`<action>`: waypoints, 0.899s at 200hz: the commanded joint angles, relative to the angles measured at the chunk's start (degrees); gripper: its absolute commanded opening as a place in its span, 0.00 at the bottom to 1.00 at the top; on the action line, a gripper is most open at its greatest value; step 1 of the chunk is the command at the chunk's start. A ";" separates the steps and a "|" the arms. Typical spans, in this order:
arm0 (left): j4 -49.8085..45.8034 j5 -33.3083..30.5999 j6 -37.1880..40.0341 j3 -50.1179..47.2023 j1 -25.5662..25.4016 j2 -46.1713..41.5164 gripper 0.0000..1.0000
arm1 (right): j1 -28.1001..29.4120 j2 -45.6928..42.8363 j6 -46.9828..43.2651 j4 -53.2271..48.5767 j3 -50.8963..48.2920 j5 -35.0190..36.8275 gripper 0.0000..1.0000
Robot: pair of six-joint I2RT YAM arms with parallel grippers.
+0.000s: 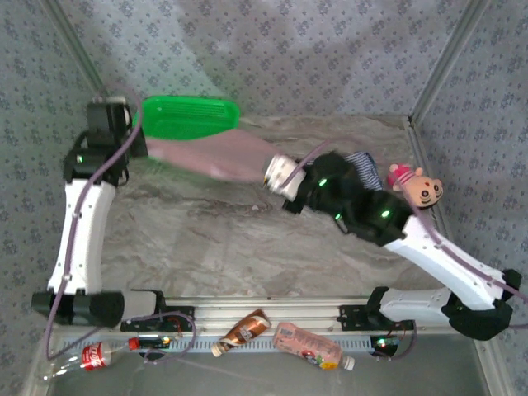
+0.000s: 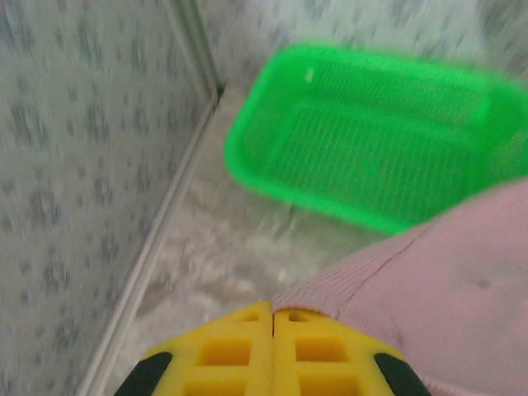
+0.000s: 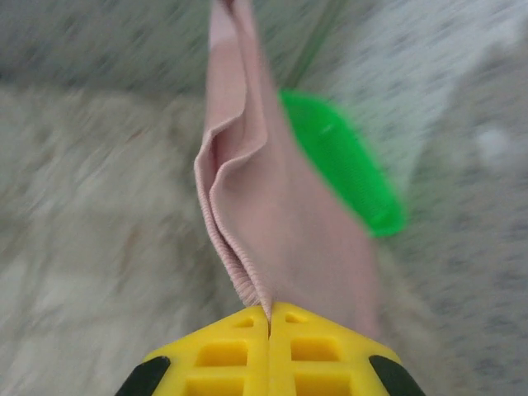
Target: Fold and stack the tank tops
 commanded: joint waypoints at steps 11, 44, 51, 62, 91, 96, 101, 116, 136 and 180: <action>-1.94 -0.13 -3.61 -21.61 1.90 -8.09 0.00 | 9.74 0.64 10.41 1.65 -16.72 5.94 0.00; -5.26 -2.07 -10.31 -30.44 10.56 -9.02 0.01 | 17.75 7.88 17.65 10.79 -22.63 4.85 0.00; -5.10 -3.13 -10.59 -30.59 12.00 -9.05 0.02 | 18.51 9.45 18.81 12.50 -23.08 4.31 0.00; -5.13 -2.88 -11.79 -30.82 13.78 -9.06 0.03 | 20.05 11.81 20.38 15.56 -23.68 3.77 0.00; -5.70 6.89 -19.87 -34.45 19.64 -9.29 0.04 | 21.48 16.49 22.64 20.42 -21.82 -0.28 0.00; -5.05 10.09 -21.56 -36.32 21.87 -9.74 0.04 | 21.75 17.56 22.86 20.55 -21.15 -1.00 0.00; -4.15 11.81 -23.20 -38.19 23.31 -10.40 0.04 | 22.29 18.53 23.07 20.97 -20.81 -1.83 0.00; -2.63 11.58 -25.01 -41.46 24.27 -11.84 0.04 | 23.66 20.78 23.84 22.62 -20.43 -3.28 0.00; -2.95 11.67 -23.95 -41.62 24.27 -11.55 0.05 | 23.51 20.00 24.82 22.26 -21.39 -2.44 0.00; -3.32 15.34 -25.81 -34.64 22.65 -12.64 0.02 | 18.52 12.26 18.75 8.99 -12.37 3.80 0.00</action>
